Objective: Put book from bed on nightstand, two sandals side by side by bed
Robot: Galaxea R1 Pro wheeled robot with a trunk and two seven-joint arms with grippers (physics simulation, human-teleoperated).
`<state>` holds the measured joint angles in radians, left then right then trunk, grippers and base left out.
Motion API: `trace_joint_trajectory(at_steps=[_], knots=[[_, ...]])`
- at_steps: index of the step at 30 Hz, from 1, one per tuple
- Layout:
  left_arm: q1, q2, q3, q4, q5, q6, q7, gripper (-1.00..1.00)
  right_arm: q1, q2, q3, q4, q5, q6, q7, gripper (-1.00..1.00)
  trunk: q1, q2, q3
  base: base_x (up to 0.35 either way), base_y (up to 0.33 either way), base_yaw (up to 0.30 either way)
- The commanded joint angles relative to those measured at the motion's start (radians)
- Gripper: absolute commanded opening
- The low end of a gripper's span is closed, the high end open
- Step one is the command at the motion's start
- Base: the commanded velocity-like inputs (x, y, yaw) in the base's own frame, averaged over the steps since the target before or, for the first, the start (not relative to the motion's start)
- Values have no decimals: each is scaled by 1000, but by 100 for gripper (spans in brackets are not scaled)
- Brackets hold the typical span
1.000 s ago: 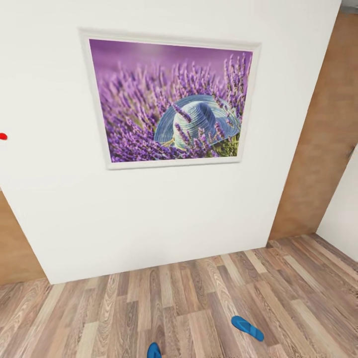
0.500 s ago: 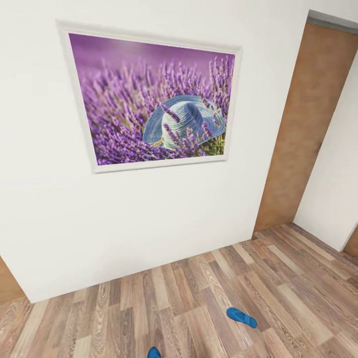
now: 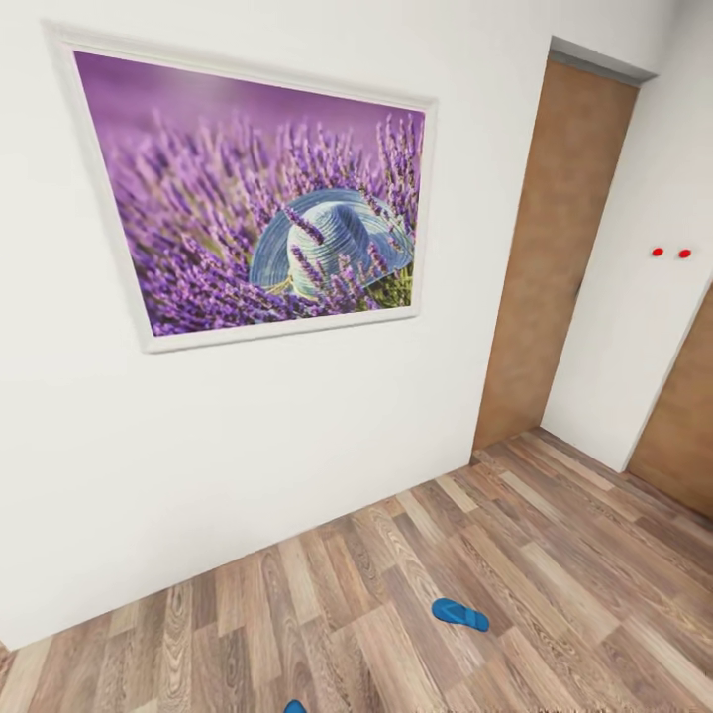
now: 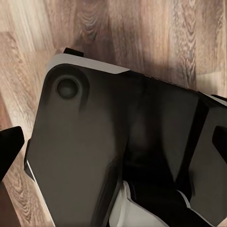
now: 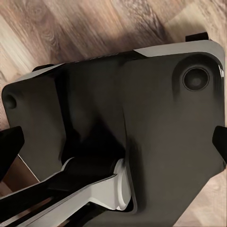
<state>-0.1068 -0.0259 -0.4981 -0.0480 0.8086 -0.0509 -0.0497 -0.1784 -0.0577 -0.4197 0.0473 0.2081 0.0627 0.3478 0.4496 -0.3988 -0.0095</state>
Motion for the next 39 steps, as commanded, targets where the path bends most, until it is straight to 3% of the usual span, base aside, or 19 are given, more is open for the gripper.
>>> trace_joint_trajectory(at_steps=[1, 14, 39], knots=[[-1, 0, -8, 2, 11, -4, -4, 100, -1, -1, -9, 2, 8, 2, 2, 100, 0, -1, -1, 0, 15, -261], [-1, -2, -8, 2, 11, -4, -4, 100, -1, -1, -7, 2, 9, 2, 2, 100, 0, -1, -1, 0, 15, -261], [-1, 0, -8, 2, 11, -4, -4, 100, -1, -1, -8, 2, 8, 2, 2, 100, 0, -1, -1, 0, 117, -260]])
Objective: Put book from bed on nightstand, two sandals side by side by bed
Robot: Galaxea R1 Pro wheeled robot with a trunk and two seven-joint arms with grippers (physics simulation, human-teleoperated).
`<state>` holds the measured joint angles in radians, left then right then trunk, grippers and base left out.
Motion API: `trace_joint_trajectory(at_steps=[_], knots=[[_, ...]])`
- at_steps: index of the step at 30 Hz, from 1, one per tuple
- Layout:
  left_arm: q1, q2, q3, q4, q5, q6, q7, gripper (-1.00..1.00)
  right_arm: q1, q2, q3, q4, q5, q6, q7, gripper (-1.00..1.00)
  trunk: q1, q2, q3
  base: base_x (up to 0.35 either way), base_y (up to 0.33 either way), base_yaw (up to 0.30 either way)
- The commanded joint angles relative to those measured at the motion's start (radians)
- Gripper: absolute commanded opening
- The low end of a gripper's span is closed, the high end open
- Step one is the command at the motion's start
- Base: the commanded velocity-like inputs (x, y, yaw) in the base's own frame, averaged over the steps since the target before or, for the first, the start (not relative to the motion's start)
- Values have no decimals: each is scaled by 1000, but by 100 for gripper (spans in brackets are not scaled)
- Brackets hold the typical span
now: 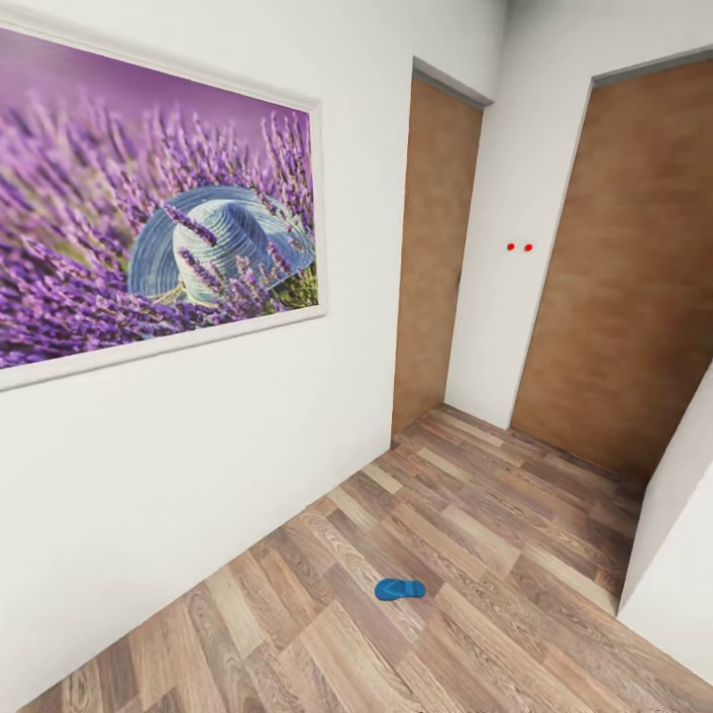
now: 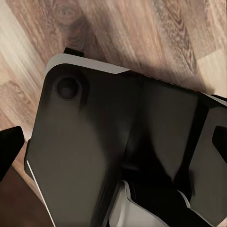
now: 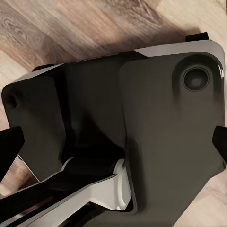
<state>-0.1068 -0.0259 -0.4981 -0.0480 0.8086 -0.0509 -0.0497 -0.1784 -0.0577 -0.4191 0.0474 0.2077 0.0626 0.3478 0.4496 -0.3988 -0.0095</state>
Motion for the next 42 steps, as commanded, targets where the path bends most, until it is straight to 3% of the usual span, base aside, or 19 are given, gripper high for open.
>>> trace_joint_trajectory(at_steps=[1, 42], knots=[[-1, 0, -8, 2, 11, -4, -4, 100, -1, -1, -9, 2, 9, 2, 2, 100, 0, -1, -1, 0, 21, -255], [-1, -2, -8, 2, 11, -4, -4, 100, -1, -1, -8, 2, 9, 2, 2, 100, 0, -1, -1, 0, 63, -227]])
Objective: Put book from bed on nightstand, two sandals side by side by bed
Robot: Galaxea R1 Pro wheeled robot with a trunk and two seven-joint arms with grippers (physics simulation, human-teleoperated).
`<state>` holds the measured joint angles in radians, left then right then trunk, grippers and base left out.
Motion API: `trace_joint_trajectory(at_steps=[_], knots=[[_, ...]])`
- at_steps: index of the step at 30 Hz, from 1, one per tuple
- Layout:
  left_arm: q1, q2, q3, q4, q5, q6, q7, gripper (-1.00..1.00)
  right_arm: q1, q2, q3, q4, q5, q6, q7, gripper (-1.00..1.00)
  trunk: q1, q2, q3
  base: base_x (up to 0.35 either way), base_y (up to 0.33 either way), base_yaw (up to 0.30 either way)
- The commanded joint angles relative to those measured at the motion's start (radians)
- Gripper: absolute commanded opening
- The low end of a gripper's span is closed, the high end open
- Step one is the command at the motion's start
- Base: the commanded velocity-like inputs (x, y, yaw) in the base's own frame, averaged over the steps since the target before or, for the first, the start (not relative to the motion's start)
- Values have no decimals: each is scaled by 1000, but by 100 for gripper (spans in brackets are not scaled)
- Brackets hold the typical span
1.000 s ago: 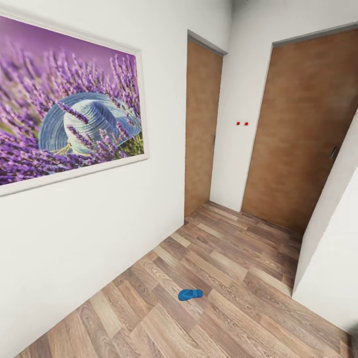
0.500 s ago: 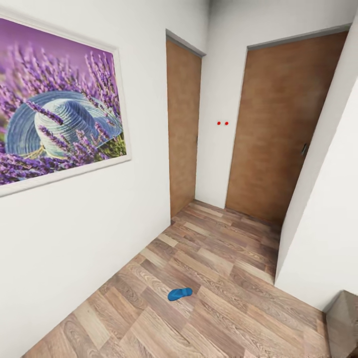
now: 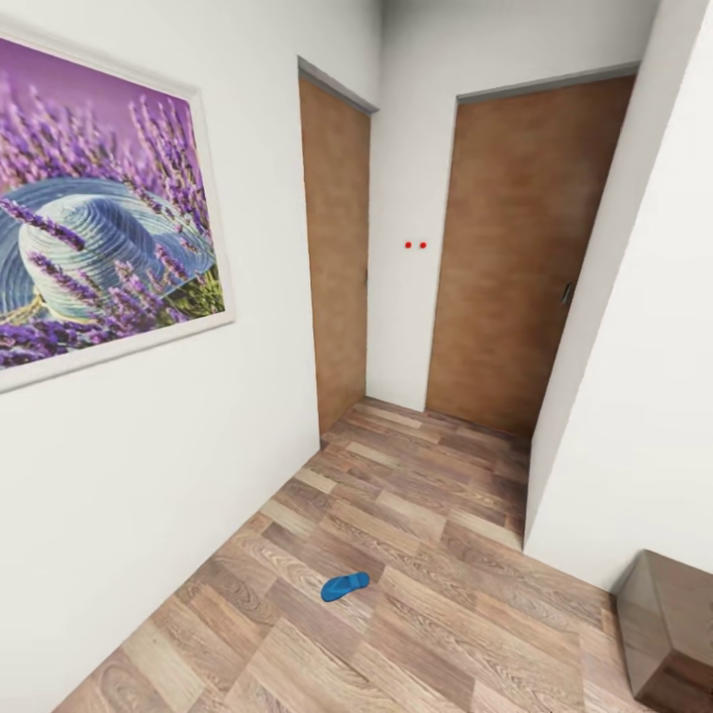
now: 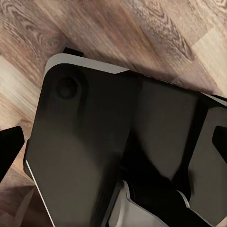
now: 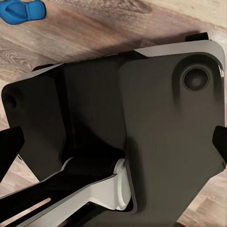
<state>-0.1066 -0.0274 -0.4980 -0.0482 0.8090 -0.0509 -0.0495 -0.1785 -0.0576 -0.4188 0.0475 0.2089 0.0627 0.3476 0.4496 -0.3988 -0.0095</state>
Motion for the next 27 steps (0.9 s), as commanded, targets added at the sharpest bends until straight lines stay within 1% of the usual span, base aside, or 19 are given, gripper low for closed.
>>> trace_joint_trajectory(at_steps=[1, 20, 27], knots=[[-1, 0, -8, 2, 11, -4, -4, 100, -1, -1, -8, 2, 8, 2, 2, 100, 0, -1, -1, 0, 37, -74], [-1, 0, -8, 2, 10, -4, -4, 100, -1, -1, -8, 2, 9, 2, 2, 100, 0, -1, -1, 0, 8, -14], [-1, 0, -8, 2, 10, -4, -4, 100, -1, -1, -9, 2, 9, 2, 1, 100, 0, -1, -1, 0, 76, -61]])
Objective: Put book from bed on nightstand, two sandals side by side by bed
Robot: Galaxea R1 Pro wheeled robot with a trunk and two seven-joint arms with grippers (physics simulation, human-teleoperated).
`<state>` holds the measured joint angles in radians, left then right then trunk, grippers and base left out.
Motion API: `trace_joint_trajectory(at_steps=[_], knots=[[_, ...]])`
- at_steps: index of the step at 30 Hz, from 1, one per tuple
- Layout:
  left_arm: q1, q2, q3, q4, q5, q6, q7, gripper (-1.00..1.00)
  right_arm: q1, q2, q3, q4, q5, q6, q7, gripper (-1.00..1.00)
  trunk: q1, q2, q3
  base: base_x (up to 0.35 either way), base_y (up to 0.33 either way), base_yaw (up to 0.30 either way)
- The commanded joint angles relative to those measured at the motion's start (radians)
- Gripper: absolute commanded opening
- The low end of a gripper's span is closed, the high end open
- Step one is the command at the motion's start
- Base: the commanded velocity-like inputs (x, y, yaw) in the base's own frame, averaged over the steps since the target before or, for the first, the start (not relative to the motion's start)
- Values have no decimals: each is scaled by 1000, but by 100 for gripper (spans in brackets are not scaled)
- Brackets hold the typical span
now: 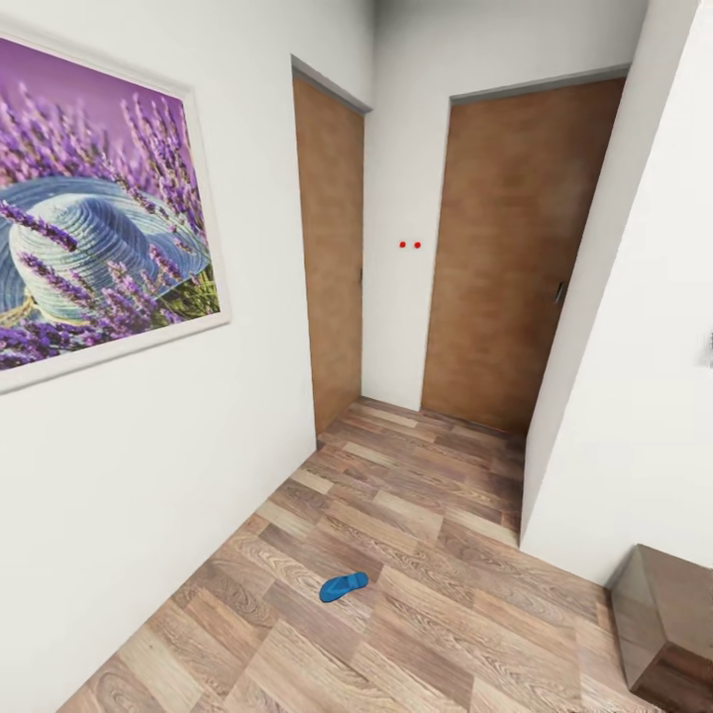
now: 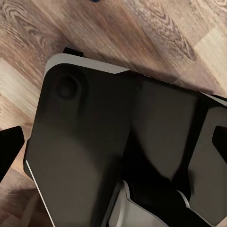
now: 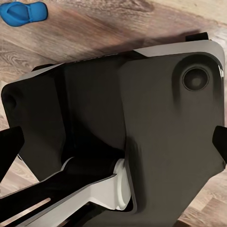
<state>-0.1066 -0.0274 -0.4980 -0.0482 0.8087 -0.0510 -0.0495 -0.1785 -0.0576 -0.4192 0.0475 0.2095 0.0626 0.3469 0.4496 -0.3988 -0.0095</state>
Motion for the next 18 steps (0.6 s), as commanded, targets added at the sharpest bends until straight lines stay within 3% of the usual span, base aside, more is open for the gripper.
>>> trace_joint_trajectory(at_steps=[1, 18], knots=[[-1, 0, -8, 2, 11, -4, -4, 100, -1, -1, -9, 2, 8, 2, 2, 100, 0, -1, -1, 0, 104, -97], [-1, 0, -8, 2, 11, -4, -4, 100, -1, -1, -7, 2, 8, 3, 3, 100, 0, -1, -1, 0, 105, -154]])
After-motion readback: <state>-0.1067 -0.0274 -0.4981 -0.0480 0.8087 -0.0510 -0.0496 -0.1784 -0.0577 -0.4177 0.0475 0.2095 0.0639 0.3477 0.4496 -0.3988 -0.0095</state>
